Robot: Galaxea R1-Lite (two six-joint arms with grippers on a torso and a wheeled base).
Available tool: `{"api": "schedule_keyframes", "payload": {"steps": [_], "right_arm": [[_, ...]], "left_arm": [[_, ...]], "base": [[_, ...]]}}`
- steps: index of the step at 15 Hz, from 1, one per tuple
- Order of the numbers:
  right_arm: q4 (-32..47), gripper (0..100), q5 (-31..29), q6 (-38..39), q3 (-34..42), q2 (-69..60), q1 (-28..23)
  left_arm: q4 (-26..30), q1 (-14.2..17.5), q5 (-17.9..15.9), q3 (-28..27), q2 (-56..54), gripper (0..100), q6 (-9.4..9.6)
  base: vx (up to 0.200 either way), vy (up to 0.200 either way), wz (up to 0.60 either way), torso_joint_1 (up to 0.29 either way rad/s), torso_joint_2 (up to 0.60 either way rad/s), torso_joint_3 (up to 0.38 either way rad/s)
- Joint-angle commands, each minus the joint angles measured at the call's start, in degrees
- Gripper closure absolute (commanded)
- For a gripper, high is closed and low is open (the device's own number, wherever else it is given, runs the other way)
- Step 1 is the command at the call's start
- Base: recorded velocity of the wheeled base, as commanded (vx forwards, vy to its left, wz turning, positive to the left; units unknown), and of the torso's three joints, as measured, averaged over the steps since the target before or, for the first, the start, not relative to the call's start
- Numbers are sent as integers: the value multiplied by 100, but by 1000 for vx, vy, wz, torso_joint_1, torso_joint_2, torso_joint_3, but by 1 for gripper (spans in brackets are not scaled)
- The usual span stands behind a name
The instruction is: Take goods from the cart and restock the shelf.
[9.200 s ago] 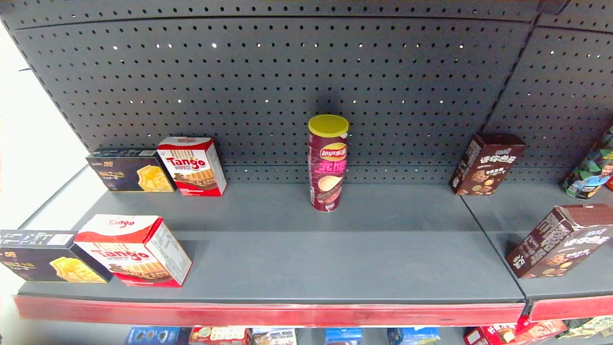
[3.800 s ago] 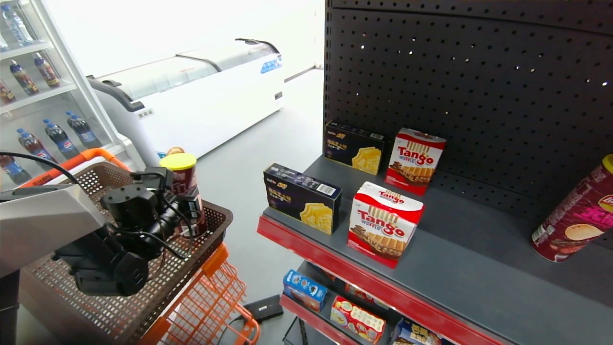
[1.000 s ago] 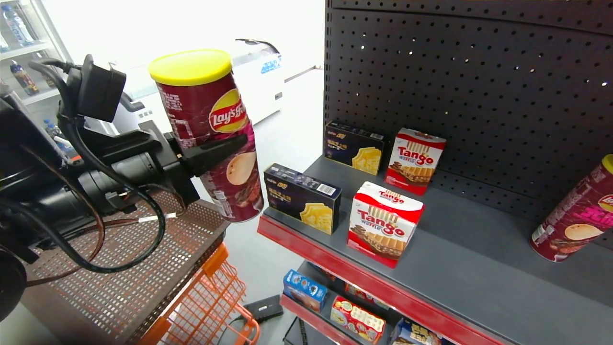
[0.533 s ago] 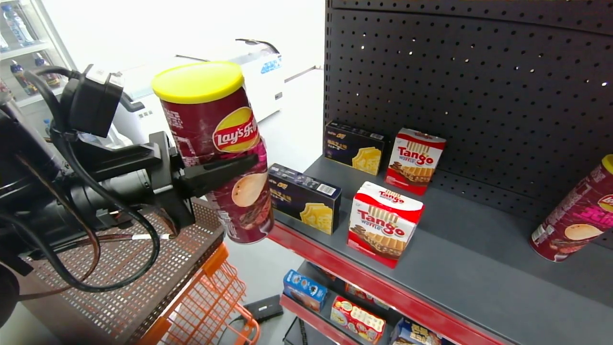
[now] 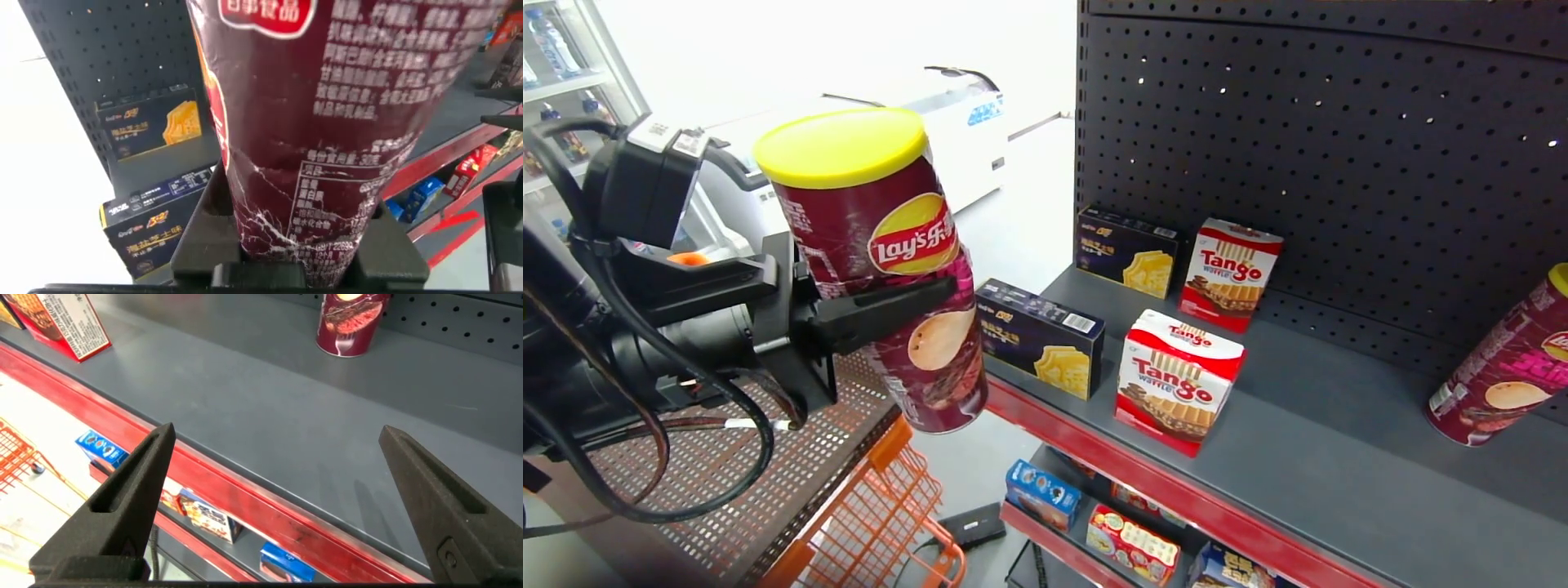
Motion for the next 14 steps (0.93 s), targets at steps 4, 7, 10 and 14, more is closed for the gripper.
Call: {"api": "schedule_keyframes", "payload": {"steps": [4, 7, 10, 14], "right_arm": [[-1, 0, -1, 1, 0, 9, 4], [-1, 0, -1, 1, 0, 9, 4], [-1, 0, -1, 1, 0, 9, 4], [-1, 0, -1, 1, 0, 9, 4]], "left_arm": [[-5, -17, -123, 0, -107, 100, 2], [-5, -44, -123, -62, -107, 100, 2], [-5, -52, -123, -62, -151, 100, -7], [-13, -52, -114, -71, -151, 100, -112]], "base": [[0, 0, -600, -1, 2, 7], [0, 0, -600, 6, 4, 1], [0, 0, -600, 2, 4, -2], [0, 0, -450, 1, -2, 1]]}}
